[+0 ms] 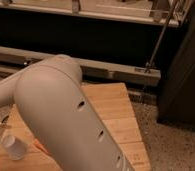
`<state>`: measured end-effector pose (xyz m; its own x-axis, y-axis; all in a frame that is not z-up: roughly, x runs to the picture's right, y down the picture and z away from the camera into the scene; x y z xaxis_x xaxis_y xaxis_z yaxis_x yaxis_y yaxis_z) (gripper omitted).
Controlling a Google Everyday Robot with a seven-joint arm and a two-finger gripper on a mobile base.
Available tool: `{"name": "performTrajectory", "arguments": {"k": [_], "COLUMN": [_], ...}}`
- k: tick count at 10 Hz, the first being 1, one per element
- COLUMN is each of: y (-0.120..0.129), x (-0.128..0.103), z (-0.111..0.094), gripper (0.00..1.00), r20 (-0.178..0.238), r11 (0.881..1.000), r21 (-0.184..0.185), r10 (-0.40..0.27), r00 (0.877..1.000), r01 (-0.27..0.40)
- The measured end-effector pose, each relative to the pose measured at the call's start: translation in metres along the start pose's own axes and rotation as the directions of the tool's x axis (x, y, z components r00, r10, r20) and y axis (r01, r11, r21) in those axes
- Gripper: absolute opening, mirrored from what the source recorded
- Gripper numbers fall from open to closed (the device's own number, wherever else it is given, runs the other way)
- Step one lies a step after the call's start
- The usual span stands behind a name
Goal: Place the ceramic cup over the eraser
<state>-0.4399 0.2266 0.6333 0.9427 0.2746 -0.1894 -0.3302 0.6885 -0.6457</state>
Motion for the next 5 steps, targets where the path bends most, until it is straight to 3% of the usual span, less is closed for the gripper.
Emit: {"name": "performTrajectory", "arguments": {"k": [4, 5], "y": [-0.013, -0.016], "x": [0.009, 0.012], "z": [0.046, 0.065], "gripper": [0.79, 0.7], "r20": [0.017, 0.02], "r11": [0.999, 0.998], "r21": [0.009, 0.001], "r10": [0.036, 0.055], "r00": [0.999, 0.998], "r01": [-0.036, -0.055]}}
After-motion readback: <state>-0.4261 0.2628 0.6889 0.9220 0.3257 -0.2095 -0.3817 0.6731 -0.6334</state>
